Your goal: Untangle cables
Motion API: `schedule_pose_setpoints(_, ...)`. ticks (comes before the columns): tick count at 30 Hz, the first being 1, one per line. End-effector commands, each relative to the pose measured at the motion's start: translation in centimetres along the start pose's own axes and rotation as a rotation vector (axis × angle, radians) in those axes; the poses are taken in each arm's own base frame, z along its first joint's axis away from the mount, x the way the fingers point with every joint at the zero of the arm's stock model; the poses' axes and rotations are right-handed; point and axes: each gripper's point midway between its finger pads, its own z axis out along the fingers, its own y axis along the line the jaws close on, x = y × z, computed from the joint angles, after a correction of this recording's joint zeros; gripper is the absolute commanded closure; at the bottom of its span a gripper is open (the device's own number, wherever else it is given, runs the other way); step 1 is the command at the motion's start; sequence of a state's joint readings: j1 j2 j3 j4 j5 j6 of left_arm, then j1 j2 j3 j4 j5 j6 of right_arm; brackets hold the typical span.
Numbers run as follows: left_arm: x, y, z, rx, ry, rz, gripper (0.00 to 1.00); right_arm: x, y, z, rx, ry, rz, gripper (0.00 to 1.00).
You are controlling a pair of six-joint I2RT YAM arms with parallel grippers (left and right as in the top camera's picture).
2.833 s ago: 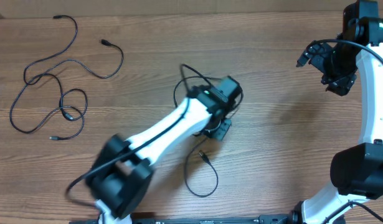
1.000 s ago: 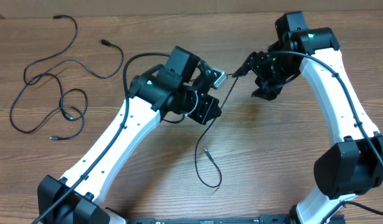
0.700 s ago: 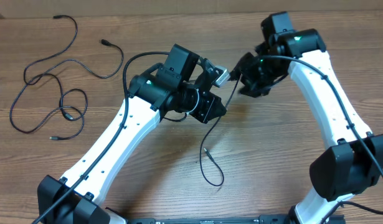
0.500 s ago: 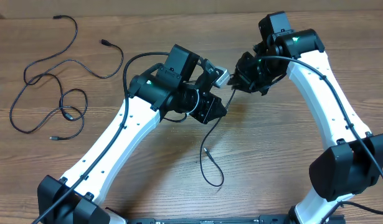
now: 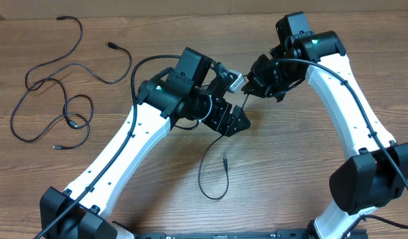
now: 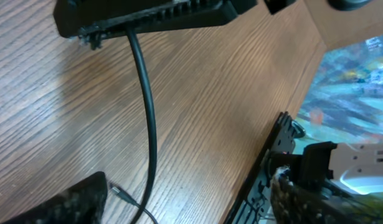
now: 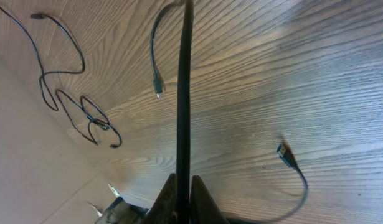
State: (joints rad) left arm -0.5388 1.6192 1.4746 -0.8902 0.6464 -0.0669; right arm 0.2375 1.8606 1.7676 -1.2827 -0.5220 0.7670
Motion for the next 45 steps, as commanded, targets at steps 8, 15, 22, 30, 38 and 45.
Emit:
schedule_pose_setpoints(8,-0.5,0.9,-0.5,-0.073,-0.025,0.032,0.24,1.3,1.8,-0.6,-0.097,0.064,-0.036,0.96)
schedule_pose_setpoints(15,-0.8,1.4,0.1,-0.074,-0.026,0.033,0.3,3.1,2.7,0.1,-0.111,0.107,-0.115,0.96)
schedule_pose_setpoints(22,-1.3,1.5,0.1,-0.08,-0.045,0.046,0.43,3.8,3.0,0.4,-0.11,0.124,-0.131,0.96)
schedule_pose_setpoints(30,-0.8,2.3,0.1,-0.123,-0.028,0.031,0.75,4.2,3.4,0.3,-0.134,0.145,-0.153,0.96)
schedule_pose_setpoints(38,-0.7,2.2,0.1,-0.119,-0.023,0.028,0.96,4.1,3.3,0.3,-0.13,0.14,-0.154,0.96)
schedule_pose_setpoints(45,-1.2,0.7,-0.6,-0.055,-0.054,0.034,0.96,1.4,1.1,0.6,0.007,-0.005,-0.153,0.82)
